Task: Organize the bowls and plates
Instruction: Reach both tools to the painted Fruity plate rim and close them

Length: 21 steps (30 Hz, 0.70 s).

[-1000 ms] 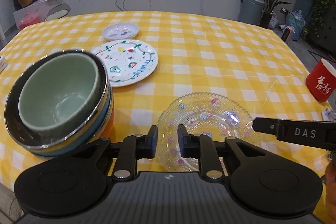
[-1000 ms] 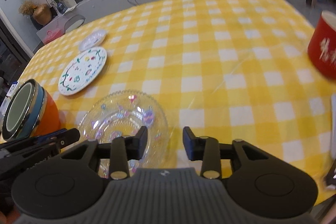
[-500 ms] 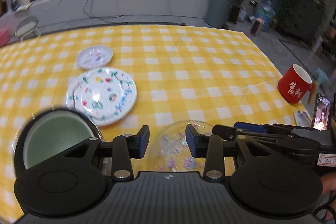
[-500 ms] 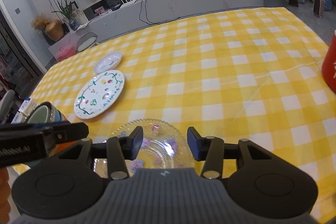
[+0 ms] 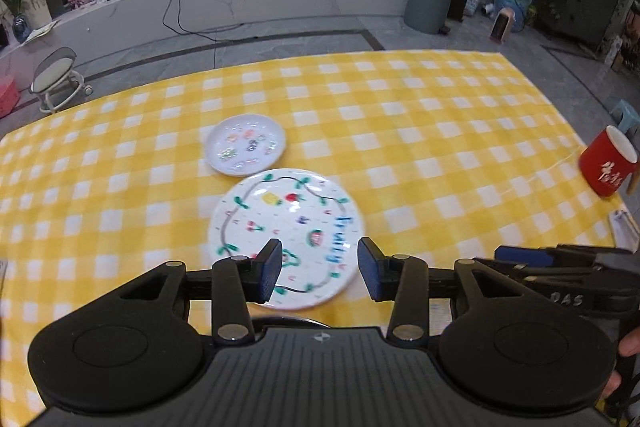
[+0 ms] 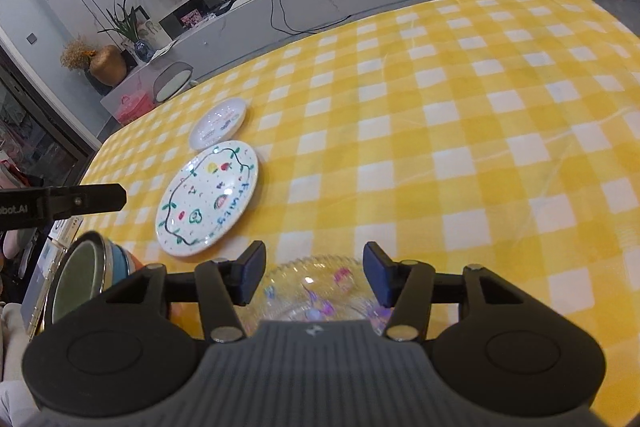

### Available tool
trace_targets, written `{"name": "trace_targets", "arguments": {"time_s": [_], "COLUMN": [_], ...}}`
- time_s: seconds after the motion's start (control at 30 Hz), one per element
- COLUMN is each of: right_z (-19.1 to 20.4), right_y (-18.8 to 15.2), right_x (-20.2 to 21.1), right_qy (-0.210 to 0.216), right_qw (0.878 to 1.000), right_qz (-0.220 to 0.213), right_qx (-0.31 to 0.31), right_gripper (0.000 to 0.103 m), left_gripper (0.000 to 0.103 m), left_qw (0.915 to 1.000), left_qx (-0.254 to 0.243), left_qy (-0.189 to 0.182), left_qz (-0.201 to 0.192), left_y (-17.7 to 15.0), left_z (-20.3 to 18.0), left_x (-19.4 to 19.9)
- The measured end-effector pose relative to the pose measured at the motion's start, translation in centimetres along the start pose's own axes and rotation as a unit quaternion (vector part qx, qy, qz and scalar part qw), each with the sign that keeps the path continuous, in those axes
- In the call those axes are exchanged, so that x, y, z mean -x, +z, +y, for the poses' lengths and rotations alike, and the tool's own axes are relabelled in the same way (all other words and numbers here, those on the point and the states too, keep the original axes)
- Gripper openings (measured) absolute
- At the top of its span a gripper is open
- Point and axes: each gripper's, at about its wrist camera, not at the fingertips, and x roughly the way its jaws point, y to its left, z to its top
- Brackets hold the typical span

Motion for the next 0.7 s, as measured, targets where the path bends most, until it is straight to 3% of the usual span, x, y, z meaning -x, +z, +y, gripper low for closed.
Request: {"name": "trace_targets", "arguments": {"time_s": [0.1,0.43,0.7], "right_z": [0.4,1.6,1.6], "right_y": [0.6,1.7,1.8], "right_x": [-1.0,-5.3,-8.3], "right_qy": [0.007,0.040,0.051], "right_qw": [1.000,0.998,0.993], "right_qz": [0.000,0.027,0.054], "right_qx": [-0.007,-0.048,-0.091], "right_gripper": [0.053,0.031,0.025], "left_gripper": [0.049,0.049,0.049], "left_qw": [0.9997,0.9973,0.9938], "left_qx": [-0.012,0.008,0.026], "left_qy": [-0.004,-0.019,-0.049], "left_qz": [0.019,0.071,0.096], "left_y": [0.9,2.9,2.7], "left_z": [1.5,8.0,12.2], "left_x": [-1.3,-5.5,-8.3]}}
